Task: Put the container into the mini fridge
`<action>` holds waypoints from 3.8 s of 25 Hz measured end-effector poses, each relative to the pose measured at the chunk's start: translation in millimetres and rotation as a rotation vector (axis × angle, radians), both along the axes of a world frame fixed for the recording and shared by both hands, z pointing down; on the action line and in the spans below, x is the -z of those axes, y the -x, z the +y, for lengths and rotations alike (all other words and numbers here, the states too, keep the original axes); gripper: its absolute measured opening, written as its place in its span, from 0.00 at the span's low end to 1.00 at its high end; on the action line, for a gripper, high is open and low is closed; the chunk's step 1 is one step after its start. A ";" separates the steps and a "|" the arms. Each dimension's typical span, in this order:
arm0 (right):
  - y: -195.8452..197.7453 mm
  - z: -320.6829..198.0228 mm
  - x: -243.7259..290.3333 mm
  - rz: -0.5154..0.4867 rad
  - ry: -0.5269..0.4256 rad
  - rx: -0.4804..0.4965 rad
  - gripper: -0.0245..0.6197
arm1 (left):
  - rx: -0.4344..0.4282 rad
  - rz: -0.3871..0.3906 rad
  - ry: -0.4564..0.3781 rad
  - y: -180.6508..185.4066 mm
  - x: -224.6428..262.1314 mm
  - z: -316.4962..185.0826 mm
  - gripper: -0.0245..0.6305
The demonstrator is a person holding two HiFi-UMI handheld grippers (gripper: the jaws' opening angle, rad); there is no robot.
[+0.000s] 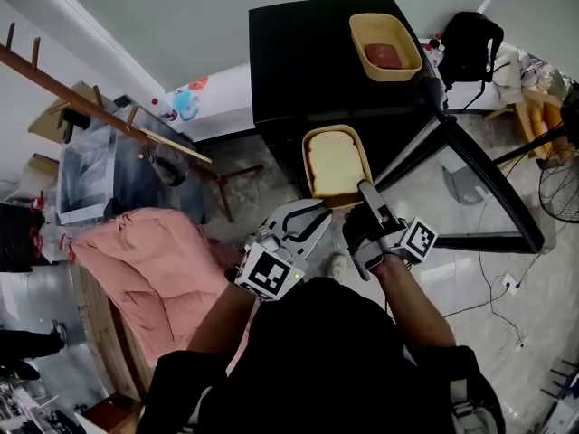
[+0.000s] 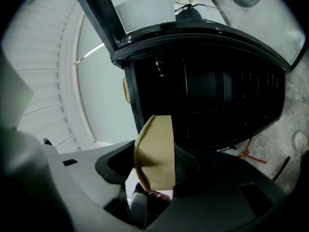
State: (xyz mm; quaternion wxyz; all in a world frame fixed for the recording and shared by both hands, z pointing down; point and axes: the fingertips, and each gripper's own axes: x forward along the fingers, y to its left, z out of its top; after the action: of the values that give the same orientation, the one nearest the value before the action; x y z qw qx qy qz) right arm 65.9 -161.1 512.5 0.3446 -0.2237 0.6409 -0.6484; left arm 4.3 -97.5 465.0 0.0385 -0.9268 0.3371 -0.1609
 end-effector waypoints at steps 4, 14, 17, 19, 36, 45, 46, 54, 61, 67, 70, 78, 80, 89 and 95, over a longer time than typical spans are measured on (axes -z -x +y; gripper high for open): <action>6.1 -16.6 -21.2 0.033 0.012 -0.002 0.40 | 0.033 0.004 0.024 8.8 -8.4 -10.0 0.15; 24.4 -52.7 -40.2 0.071 0.025 0.027 0.40 | 0.100 0.020 0.098 36.1 -24.7 -21.5 0.15; 31.0 -62.8 -42.6 0.075 0.029 0.034 0.40 | 0.117 0.030 0.113 41.1 -27.8 -27.0 0.15; 35.4 -69.2 -44.0 0.077 0.030 0.039 0.40 | 0.124 0.033 0.121 43.1 -30.3 -31.2 0.15; 55.8 -99.9 -51.1 0.070 0.045 0.049 0.40 | 0.143 0.048 0.189 45.7 -60.3 -73.0 0.15; 65.1 -101.8 -51.0 0.128 0.022 0.111 0.40 | 0.138 0.095 0.240 34.7 -76.3 -89.1 0.14; 66.4 -102.0 -50.8 0.144 0.014 0.120 0.40 | 0.137 0.099 0.244 33.2 -77.4 -90.2 0.14; 64.0 -94.7 -45.5 0.227 -0.060 0.183 0.53 | 0.166 0.140 0.263 33.2 -78.5 -103.1 0.14; 30.9 -87.6 -39.2 0.310 -0.103 0.128 0.53 | 0.182 0.149 0.255 32.0 -75.8 -114.7 0.14; 19.0 -82.0 -21.3 0.334 -0.155 0.098 0.53 | 0.224 0.131 0.242 26.5 -78.1 -128.8 0.14; 8.4 -77.0 -14.7 0.323 -0.163 0.079 0.53 | 0.233 0.125 0.238 23.9 -77.9 -136.9 0.14; -10.3 -62.1 -0.3 0.376 -0.220 0.049 0.51 | 0.361 0.109 0.254 34.7 -84.3 -160.2 0.14; -11.5 -57.2 4.3 0.401 -0.242 0.051 0.51 | 0.373 0.094 0.253 35.7 -84.1 -163.5 0.14; -13.9 -38.8 26.5 0.496 -0.337 0.034 0.48 | 0.342 0.139 0.250 29.2 -67.7 -152.7 0.14; -25.7 -28.9 44.9 0.606 -0.425 -0.038 0.40 | 0.301 0.193 0.215 23.1 -40.5 -133.9 0.14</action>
State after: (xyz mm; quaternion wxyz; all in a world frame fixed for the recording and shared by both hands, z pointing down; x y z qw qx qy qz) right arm 91.7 -190.0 467.7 0.1899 -0.3409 0.8298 -0.3989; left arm -18.8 -231.4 505.5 -0.1175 -0.8758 0.4550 -0.1104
